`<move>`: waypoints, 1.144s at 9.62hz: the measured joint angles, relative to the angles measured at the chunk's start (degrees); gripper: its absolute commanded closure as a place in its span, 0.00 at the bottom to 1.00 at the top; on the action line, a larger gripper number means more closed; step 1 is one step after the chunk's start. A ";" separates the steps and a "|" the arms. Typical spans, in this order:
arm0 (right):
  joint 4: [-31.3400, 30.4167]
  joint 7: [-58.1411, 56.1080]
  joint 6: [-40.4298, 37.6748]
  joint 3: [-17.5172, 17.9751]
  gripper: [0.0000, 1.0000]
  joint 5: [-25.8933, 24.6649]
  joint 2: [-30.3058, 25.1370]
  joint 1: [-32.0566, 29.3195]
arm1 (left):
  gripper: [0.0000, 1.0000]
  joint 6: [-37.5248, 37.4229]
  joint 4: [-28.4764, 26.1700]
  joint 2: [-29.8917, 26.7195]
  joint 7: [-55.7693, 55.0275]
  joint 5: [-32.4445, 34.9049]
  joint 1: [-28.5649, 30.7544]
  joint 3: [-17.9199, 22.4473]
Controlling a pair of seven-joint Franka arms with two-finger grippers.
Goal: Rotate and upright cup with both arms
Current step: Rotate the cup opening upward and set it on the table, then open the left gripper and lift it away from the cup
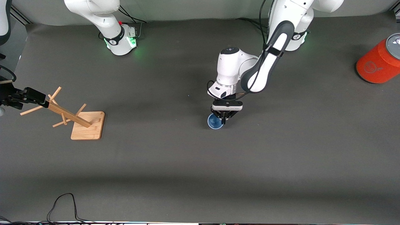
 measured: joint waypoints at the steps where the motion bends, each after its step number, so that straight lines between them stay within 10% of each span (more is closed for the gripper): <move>1: 0.00 0.00 0.00 0.00 0.00 0.00 0.00 0.00 | 0.76 0.00 0.04 0.30 -1.46 1.11 -0.37 0.01; 2: 0.00 0.00 0.00 0.00 0.00 0.00 0.00 0.00 | 0.02 -0.03 0.04 0.30 -2.01 1.52 -0.46 0.01; 11: 0.00 0.00 0.00 0.00 0.00 0.00 0.00 0.00 | 0.00 -1.09 0.71 0.16 -2.86 1.54 -0.67 -0.01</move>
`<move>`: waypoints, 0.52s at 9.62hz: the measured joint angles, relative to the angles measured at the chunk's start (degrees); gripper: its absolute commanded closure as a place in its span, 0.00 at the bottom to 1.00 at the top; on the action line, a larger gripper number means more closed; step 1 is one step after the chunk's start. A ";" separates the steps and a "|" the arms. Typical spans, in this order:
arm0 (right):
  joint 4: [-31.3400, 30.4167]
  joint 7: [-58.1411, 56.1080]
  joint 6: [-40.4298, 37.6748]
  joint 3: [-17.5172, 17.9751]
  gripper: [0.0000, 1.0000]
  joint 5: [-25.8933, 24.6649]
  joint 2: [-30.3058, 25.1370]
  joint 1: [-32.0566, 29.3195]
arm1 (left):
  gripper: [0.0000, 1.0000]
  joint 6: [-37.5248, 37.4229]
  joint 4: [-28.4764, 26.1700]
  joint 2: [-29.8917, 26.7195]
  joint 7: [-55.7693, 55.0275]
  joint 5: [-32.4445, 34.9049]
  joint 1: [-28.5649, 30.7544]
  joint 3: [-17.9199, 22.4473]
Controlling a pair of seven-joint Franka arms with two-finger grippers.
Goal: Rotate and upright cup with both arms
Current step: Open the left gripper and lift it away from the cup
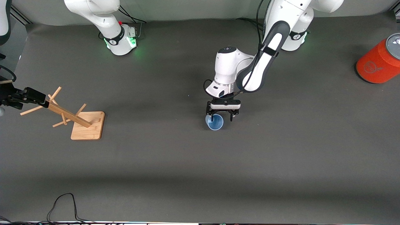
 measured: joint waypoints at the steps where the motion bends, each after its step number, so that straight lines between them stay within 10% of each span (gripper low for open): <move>1: 0.00 0.00 0.00 0.00 0.00 0.00 0.00 0.00 | 0.00 -1.07 0.04 0.00 -0.11 -0.02 -0.53 -0.12; 5: 0.00 0.00 0.00 0.00 0.00 0.00 0.00 0.00 | 0.00 -4.23 0.09 -0.03 -1.52 -0.04 -4.10 -0.22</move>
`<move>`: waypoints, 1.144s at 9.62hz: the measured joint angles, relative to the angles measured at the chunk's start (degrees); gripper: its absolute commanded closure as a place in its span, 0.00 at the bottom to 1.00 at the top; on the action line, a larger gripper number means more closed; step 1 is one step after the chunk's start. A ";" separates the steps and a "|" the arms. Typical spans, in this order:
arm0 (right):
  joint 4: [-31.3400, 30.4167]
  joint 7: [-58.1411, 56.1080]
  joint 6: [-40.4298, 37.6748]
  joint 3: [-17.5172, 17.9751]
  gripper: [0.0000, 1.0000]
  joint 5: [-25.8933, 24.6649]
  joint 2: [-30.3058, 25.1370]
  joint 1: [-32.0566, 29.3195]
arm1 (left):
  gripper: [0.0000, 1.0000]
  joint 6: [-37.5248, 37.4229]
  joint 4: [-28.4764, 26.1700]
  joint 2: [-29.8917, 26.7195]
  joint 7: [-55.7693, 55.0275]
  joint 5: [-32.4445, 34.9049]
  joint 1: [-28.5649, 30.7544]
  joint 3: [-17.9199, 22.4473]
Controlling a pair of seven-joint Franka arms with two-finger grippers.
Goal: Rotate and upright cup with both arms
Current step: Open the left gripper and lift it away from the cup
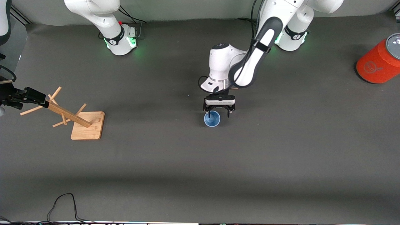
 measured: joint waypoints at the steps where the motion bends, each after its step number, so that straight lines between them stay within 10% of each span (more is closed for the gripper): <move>1: 0.00 0.00 0.00 0.00 0.00 0.00 0.00 0.00 | 0.00 -0.06 0.03 -0.02 -0.16 0.00 -0.47 0.00; 7: 0.00 0.00 0.00 0.00 0.00 0.00 0.00 0.00 | 0.00 -0.39 3.48 -0.42 2.66 -7.85 0.15 0.31; 11: -0.01 0.00 0.00 0.00 0.00 0.00 0.00 0.00 | 0.00 -15.01 15.14 -0.83 34.06 -33.02 2.22 0.61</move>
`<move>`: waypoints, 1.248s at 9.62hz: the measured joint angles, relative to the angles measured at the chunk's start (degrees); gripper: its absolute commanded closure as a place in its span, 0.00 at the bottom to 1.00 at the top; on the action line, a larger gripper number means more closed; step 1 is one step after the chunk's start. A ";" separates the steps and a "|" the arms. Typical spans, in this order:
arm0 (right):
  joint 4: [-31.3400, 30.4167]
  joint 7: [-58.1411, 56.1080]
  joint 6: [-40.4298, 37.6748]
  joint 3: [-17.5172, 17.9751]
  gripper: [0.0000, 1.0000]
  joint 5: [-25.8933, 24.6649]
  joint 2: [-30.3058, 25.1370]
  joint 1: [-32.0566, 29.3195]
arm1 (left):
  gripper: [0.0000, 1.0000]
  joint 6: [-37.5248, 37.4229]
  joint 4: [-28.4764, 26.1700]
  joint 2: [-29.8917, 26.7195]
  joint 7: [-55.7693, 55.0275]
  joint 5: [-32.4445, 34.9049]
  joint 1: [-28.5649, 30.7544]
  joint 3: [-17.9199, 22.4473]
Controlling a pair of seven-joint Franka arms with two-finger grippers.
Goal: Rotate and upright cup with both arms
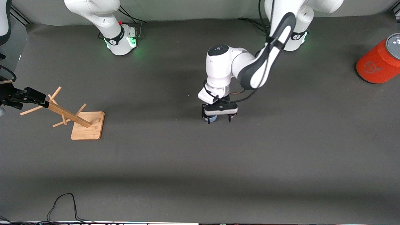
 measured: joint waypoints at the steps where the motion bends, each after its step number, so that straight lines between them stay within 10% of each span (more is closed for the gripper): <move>1: 0.00 0.00 0.00 0.00 0.00 0.00 0.00 0.00 | 0.00 -5.35 4.12 -0.10 6.62 -4.06 0.44 0.06; 6: 0.00 0.00 0.00 0.00 0.00 0.00 0.00 0.02 | 0.00 -27.10 14.82 -2.86 32.81 -14.25 11.37 0.33; 12: 0.00 0.00 0.00 0.01 0.00 0.00 0.00 0.02 | 0.00 -40.20 18.36 -7.64 39.28 -19.51 17.65 0.35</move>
